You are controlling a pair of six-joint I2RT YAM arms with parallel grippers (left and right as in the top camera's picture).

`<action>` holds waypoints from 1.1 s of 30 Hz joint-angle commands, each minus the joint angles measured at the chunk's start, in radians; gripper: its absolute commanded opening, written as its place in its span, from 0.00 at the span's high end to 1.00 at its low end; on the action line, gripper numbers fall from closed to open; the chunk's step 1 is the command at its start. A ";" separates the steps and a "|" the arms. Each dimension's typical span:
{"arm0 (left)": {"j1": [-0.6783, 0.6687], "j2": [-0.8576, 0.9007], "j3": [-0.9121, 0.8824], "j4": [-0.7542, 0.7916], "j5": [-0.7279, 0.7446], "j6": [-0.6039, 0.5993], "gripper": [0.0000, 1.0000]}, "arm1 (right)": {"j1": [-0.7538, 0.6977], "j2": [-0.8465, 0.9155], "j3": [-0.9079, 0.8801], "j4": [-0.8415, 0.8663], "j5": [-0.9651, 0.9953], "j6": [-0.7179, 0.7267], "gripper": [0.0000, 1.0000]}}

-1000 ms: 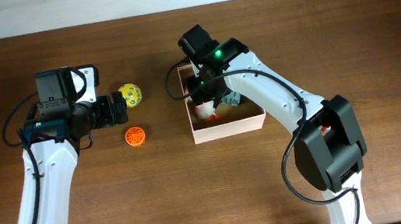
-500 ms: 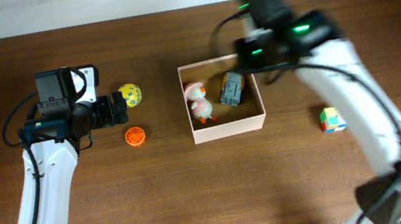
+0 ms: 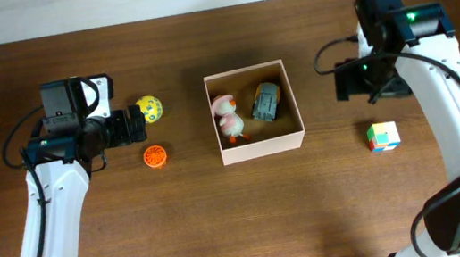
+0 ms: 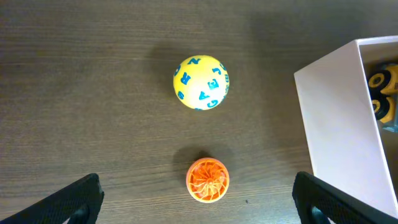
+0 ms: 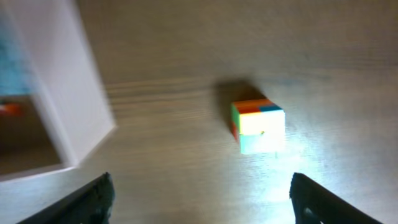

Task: Pack container
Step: 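Grasp the colour cube with the right gripper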

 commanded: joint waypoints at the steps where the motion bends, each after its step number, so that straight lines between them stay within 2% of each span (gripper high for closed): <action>1: 0.004 0.009 0.020 0.000 0.000 0.016 0.01 | -0.080 0.006 -0.100 0.030 0.056 -0.067 0.14; 9: 0.004 0.009 0.020 0.000 0.000 0.016 0.01 | -0.217 0.006 -0.324 0.159 -0.069 -0.196 0.18; 17: 0.004 0.009 0.020 0.000 0.000 0.016 0.01 | -0.219 0.009 -0.472 0.325 -0.138 -0.246 0.18; 23: 0.004 0.009 0.020 0.000 0.000 0.016 0.01 | -0.220 0.022 -0.509 0.431 -0.130 -0.247 0.18; 29: 0.004 0.009 0.020 0.000 0.000 0.016 0.01 | -0.219 0.030 -0.509 0.484 -0.129 -0.246 0.33; 33: 0.004 0.009 0.020 0.000 0.000 0.016 0.01 | -0.219 0.041 -0.513 0.482 -0.129 -0.246 0.35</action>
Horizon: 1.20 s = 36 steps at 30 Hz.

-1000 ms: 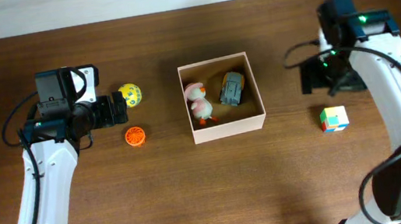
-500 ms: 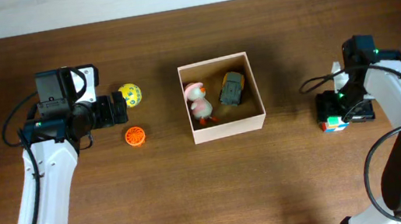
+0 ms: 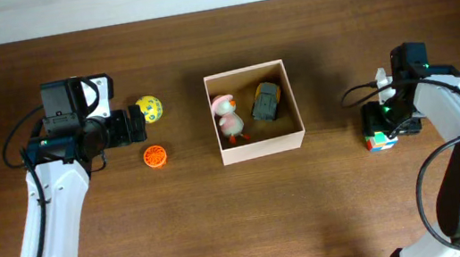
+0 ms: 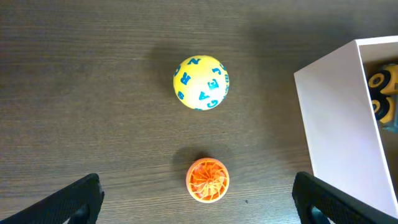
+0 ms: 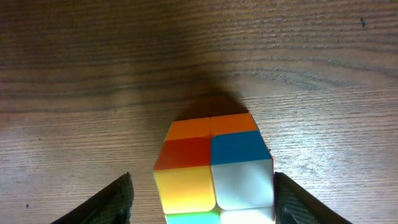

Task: Pack container
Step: 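Grasp the colour cube with the right gripper, then place the colour cube into the box front-right and release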

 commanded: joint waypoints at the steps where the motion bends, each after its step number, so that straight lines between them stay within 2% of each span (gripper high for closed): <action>1: 0.004 0.009 0.020 0.000 0.000 0.016 0.01 | 0.000 0.020 -0.014 0.002 -0.013 -0.002 0.35; 7: 0.004 0.009 0.020 0.000 0.000 0.016 0.01 | 0.000 0.036 -0.038 0.011 -0.012 0.000 0.35; 13: 0.004 0.009 0.020 0.000 0.000 0.016 0.01 | 0.000 0.047 -0.050 0.028 -0.008 0.002 0.52; 20: 0.004 0.009 0.020 0.000 0.000 0.016 0.01 | 0.002 0.042 -0.005 0.012 0.010 0.060 0.57; 24: 0.004 0.009 0.020 0.000 0.000 0.016 0.01 | 0.014 0.012 0.089 -0.076 -0.006 0.080 0.64; 28: 0.004 0.009 0.020 0.000 0.000 0.016 0.01 | 0.063 -0.035 0.247 -0.234 -0.054 0.081 0.68; 32: 0.004 0.009 0.020 0.000 0.000 0.016 0.01 | 0.154 -0.078 0.413 -0.381 -0.081 0.114 0.71; 36: 0.004 0.009 0.020 0.000 0.000 0.016 0.01 | 0.277 -0.108 0.505 -0.416 -0.081 0.172 0.70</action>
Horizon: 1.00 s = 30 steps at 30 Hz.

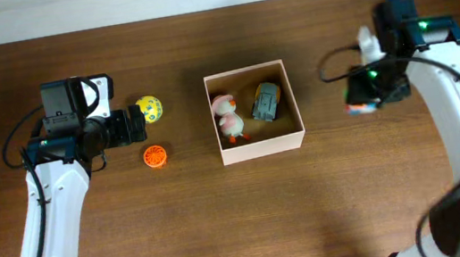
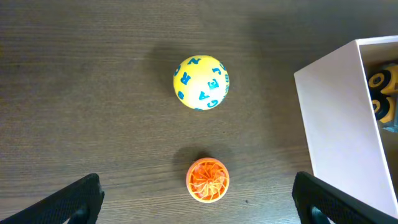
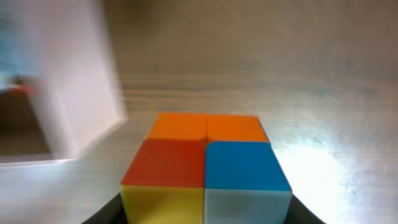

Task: Pack container
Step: 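Place the colour cube into the box front-right and release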

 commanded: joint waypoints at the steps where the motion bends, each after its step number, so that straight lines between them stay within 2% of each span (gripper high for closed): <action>1: 0.004 0.009 0.020 0.000 0.000 0.016 0.01 | 0.102 -0.047 0.052 -0.003 -0.028 0.077 0.70; 6: 0.004 0.009 0.020 0.000 0.000 0.016 0.01 | 0.263 -0.032 0.033 0.061 -0.027 0.129 0.71; 12: 0.004 0.009 0.020 0.000 0.000 0.016 0.01 | 0.406 0.022 -0.059 0.215 -0.009 0.174 0.71; 16: 0.004 0.009 0.020 0.000 0.000 0.016 0.01 | 0.436 0.073 -0.127 0.269 0.105 0.250 0.71; 22: 0.004 0.009 0.020 0.000 0.000 0.016 0.01 | 0.422 0.122 -0.186 0.327 0.116 0.251 0.70; 26: 0.004 0.009 0.020 0.000 0.000 0.016 0.01 | 0.423 0.129 -0.195 0.330 0.116 0.249 0.60; 30: 0.004 0.009 0.020 0.000 0.000 0.016 0.01 | 0.425 0.121 -0.181 0.330 0.116 0.228 0.45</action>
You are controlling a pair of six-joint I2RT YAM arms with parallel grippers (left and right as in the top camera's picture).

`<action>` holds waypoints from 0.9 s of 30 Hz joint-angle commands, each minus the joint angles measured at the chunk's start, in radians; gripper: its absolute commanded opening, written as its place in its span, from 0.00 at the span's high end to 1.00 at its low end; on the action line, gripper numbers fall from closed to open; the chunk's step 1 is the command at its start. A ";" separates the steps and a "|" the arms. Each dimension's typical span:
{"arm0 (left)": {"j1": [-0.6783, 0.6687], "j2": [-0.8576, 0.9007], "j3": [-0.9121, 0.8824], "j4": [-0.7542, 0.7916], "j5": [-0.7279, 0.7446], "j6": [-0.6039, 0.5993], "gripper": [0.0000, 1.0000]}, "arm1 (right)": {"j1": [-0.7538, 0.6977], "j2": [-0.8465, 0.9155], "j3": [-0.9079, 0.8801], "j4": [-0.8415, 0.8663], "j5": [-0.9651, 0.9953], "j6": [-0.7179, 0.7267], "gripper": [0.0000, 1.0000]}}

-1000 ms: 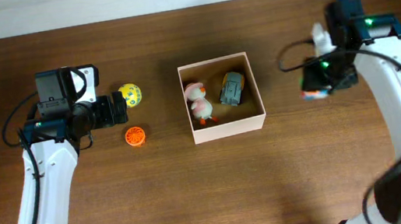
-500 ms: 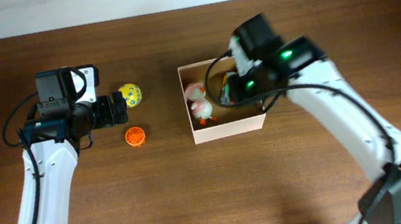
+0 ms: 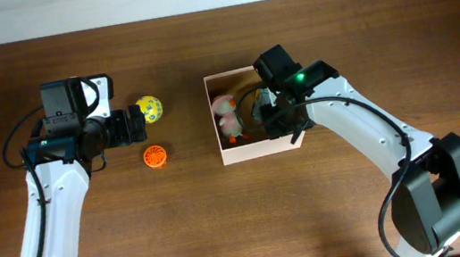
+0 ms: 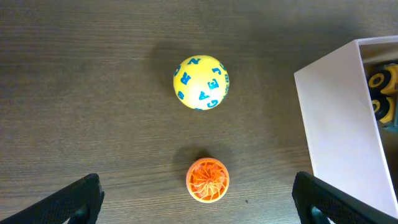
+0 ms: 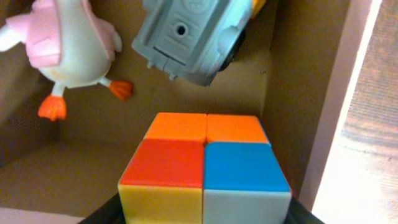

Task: Pack container
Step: 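Place the colour cube into the box front-right and release, then move the right arm aside and grasp the yellow ball with left gripper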

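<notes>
The white open box (image 3: 262,148) stands mid-table, holding a pink-and-white duck toy (image 3: 227,116) and a grey toy car (image 5: 193,37). My right gripper (image 3: 278,114) hangs over the box's right side, shut on the colour cube (image 5: 205,167), which fills the lower right wrist view above the box floor. A yellow lettered ball (image 4: 201,82) and an orange ridged disc (image 4: 208,180) lie on the wood left of the box. My left gripper (image 4: 199,214) is open just short of the disc, with nothing between its fingers (image 4: 68,202).
The box's white wall (image 4: 339,124) rises at the right of the left wrist view. The right arm (image 3: 366,132) stretches from the lower right across to the box. Dark wooden table (image 3: 226,228) lies all round.
My right gripper, holding the colour cube, was right of the box over the table. It is now over the inside of the box, above the car and duck. The left arm is unchanged.
The cube lay on the table right of the box with my right gripper open above it. Then the gripper was down around the cube. Then it held the cube raised beside the box, and now holds it inside the box. My left gripper stayed open by the disc throughout.
</notes>
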 commanded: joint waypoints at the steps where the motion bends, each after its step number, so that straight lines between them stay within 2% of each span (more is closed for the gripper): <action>1: 0.004 0.009 0.020 0.000 0.000 0.016 0.01 | 0.000 -0.016 0.023 0.003 0.021 -0.020 0.41; 6: 0.004 0.009 0.020 0.000 0.000 0.016 0.01 | -0.003 -0.079 0.156 -0.055 0.026 -0.050 0.28; 10: 0.004 0.009 0.020 0.000 0.000 0.016 0.01 | -0.003 -0.118 0.312 -0.183 0.126 -0.049 0.22; 12: 0.004 0.009 0.020 0.000 0.000 0.016 0.01 | -0.014 -0.135 0.377 -0.243 0.181 -0.049 0.14; 14: 0.004 0.009 0.020 0.000 0.000 0.016 0.01 | -0.045 -0.156 0.423 -0.287 0.198 -0.050 0.11; 19: 0.003 0.009 0.020 0.007 0.050 0.000 0.01 | -0.212 -0.200 0.437 -0.328 0.188 -0.048 0.00; 25: 0.003 0.010 0.020 0.033 0.050 0.000 0.01 | -0.531 -0.188 0.410 -0.378 -0.028 -0.049 0.01; 27: 0.003 0.010 0.020 0.010 0.079 0.000 0.01 | -0.594 -0.181 0.396 -0.388 -0.087 -0.049 0.01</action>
